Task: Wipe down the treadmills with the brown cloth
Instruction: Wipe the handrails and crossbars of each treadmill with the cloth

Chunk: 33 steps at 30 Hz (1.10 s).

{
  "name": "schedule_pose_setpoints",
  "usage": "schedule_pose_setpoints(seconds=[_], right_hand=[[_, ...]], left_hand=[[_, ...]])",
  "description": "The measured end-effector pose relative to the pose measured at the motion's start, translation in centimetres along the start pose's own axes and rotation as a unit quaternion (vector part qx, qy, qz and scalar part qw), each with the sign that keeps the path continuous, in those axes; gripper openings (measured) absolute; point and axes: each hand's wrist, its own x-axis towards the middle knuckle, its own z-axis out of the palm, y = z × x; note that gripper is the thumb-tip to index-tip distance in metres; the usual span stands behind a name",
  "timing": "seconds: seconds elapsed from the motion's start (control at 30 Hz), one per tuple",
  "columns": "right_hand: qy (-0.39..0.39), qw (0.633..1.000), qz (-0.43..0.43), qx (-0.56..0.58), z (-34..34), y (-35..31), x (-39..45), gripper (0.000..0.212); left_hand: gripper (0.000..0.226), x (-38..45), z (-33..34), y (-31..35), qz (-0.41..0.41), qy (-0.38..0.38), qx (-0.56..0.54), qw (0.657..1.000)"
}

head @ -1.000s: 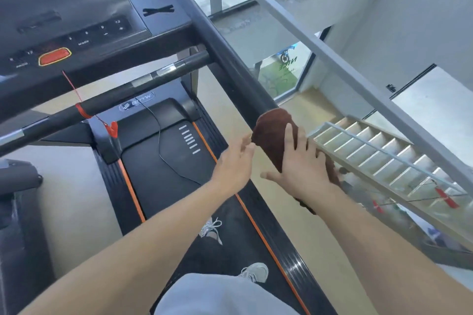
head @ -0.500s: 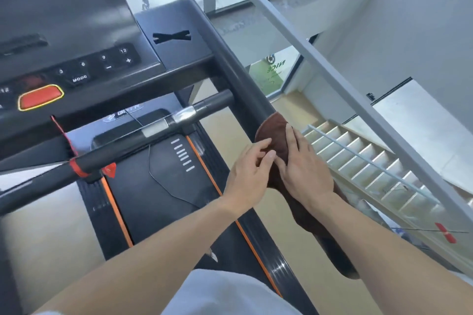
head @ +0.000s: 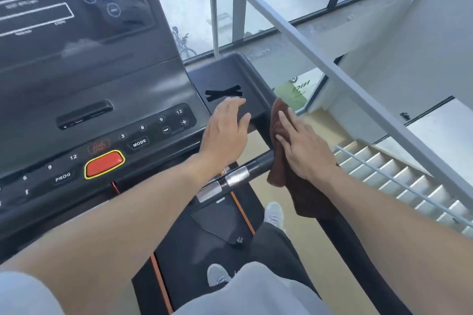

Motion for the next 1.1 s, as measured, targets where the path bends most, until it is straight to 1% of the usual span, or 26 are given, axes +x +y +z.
schedule_pose_setpoints(seconds=[0.1, 0.17, 0.2, 0.3, 0.4, 0.47, 0.53, 0.63, 0.7, 0.8, 0.93, 1.03, 1.1], right_hand=[[-0.022, 0.998, -0.053, -0.001, 0.0, -0.4, 3.5, 0.058], [-0.040, 0.995, -0.088, 0.001, 0.1, -0.6, 6.0, 0.057], [-0.051, 0.994, -0.100, 0.001, 0.2, -0.8, 7.3, 0.057], [-0.070, 0.990, -0.117, 0.022, 0.2, -1.4, 10.6, 0.057], [-0.075, 0.990, -0.118, 0.031, 0.0, -2.4, 13.8, 0.059], [-0.077, 0.989, -0.124, 0.020, 0.0, -3.4, 16.2, 0.060], [-0.074, 0.989, -0.131, 0.003, -0.1, -4.6, 18.6, 0.061], [-0.076, 0.989, -0.123, -0.024, 0.0, -6.9, 22.3, 0.063], [-0.077, 0.990, -0.112, -0.045, 0.0, -9.3, 24.5, 0.063], [-0.072, 0.989, -0.112, -0.061, 0.5, -13.1, 26.3, 0.065], [-0.077, 0.985, -0.155, -0.019, 1.2, -14.6, 26.1, 0.059], [-0.076, 0.980, -0.182, -0.025, 1.8, -14.1, 24.3, 0.057], [-0.078, 0.978, -0.190, -0.026, 2.0, -13.7, 22.5, 0.056]], left_hand=[[0.042, 2.4, -0.1, -1.8, 0.042, 0.006, 0.040, 0.998], [0.040, 3.8, -0.1, -2.9, 0.069, 0.027, 0.064, 0.995], [0.040, 4.4, -0.1, -3.4, 0.067, 0.044, 0.074, 0.994], [0.041, 5.2, 0.2, -3.9, 0.023, 0.106, 0.080, 0.991], [0.040, 5.0, 0.9, -3.7, 0.009, 0.210, 0.050, 0.976], [0.043, 5.2, 1.1, -3.7, -0.010, 0.249, 0.030, 0.968], [0.045, 5.6, 1.2, -3.8, -0.044, 0.260, 0.024, 0.964], [0.047, 5.8, 1.4, -3.8, -0.041, 0.276, 0.028, 0.960], [0.054, 5.8, 1.5, -3.8, -0.045, 0.286, 0.030, 0.957], [0.066, 6.1, 1.6, -3.7, -0.082, 0.295, 0.026, 0.952], [0.076, 6.3, 1.5, -3.1, -0.099, 0.305, -0.007, 0.947], [0.079, 6.2, 1.4, -3.0, -0.099, 0.309, -0.028, 0.945], [0.082, 6.1, 1.4, -3.0, -0.085, 0.306, -0.019, 0.948]])
